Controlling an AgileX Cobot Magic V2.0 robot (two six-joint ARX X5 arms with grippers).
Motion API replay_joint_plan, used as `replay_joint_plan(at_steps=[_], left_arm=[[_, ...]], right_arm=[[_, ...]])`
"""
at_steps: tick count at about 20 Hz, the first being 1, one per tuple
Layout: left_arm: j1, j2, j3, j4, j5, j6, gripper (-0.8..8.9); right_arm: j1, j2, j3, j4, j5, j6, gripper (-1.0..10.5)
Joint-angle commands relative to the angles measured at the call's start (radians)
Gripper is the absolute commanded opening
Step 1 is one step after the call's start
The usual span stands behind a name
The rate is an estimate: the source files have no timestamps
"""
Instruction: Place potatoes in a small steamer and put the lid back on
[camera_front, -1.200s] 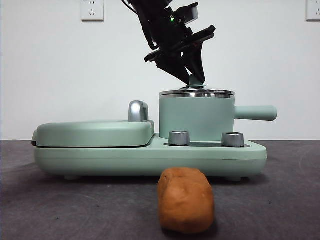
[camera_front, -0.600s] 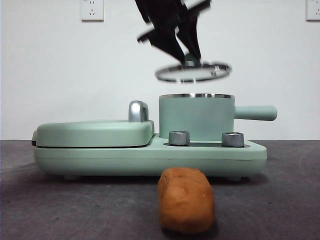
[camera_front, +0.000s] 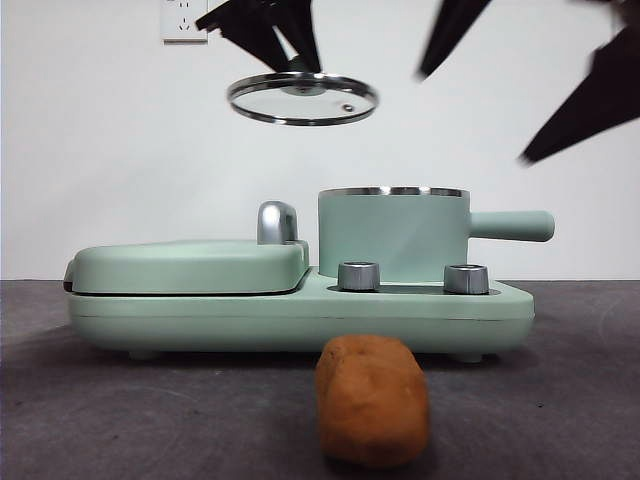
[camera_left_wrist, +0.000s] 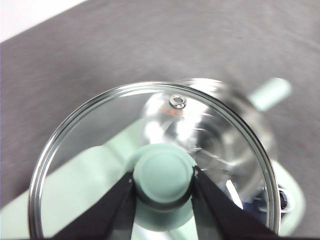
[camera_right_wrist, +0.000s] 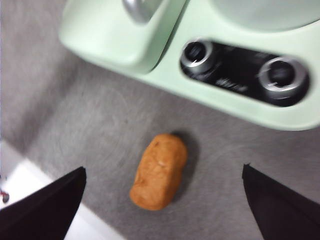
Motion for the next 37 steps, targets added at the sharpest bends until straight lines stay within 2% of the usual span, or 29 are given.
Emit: replay_joint_plan(at_steps=[1,4,6,12,14,18,20,23,25,28,32,37], left_arm=[[0.037,-0.008,0.036,0.023,0.005,0.013,0.55],[0.117,-0.008,0.036,0.019,0.005,0.002,0.54],[0.163,-0.008,0.036,0.007,0.005,0.003,0.2],[0.27,-0.008,0.036,0.005,0.005,0.001,0.18],[0.293,-0.008,0.036,0.005,0.005,-0.005,0.18],[0.318,-0.008,0.036,0.004,0.005,-0.005,0.18],[0.323,-0.008,0.036,0.003,0.006,-0.005,0.18],[0.322,-0.008,0.036,0.002,0.006,-0.005,0.18],[0.322,-0.008,0.036,0.002,0.006,-0.005,0.18],[0.322,-0.008,0.036,-0.001,0.006,-0.005,0.18],[0.322,-0.008,0.036,-0.001,0.006,-0.005,0.18],[0.322,-0.006,0.036,0.005,0.053,-0.009,0.18]], right_arm=[[0.071,0.11,0.018,0.033,0.006,0.045,5.0],[0.142,0.256,0.041,0.039,0.04,0.072,5.0],[0.179,0.341,0.067,0.039,0.057,0.072,5.0],[0.235,0.557,0.158,0.019,0.058,0.072,5.0],[0.251,0.603,0.181,-0.009,0.08,0.071,4.8],[0.259,0.651,0.198,-0.045,0.106,0.068,3.4],[0.259,0.673,0.198,-0.05,0.103,0.064,3.2],[0.258,0.683,0.198,-0.072,0.101,0.055,2.3],[0.251,0.682,0.223,-0.095,0.101,0.055,2.2],[0.233,0.682,0.342,-0.198,0.104,0.0,2.0],[0.186,0.683,0.597,-0.317,0.142,-0.097,1.7],[0.032,0.754,0.891,-0.347,0.124,-0.155,1.7]])
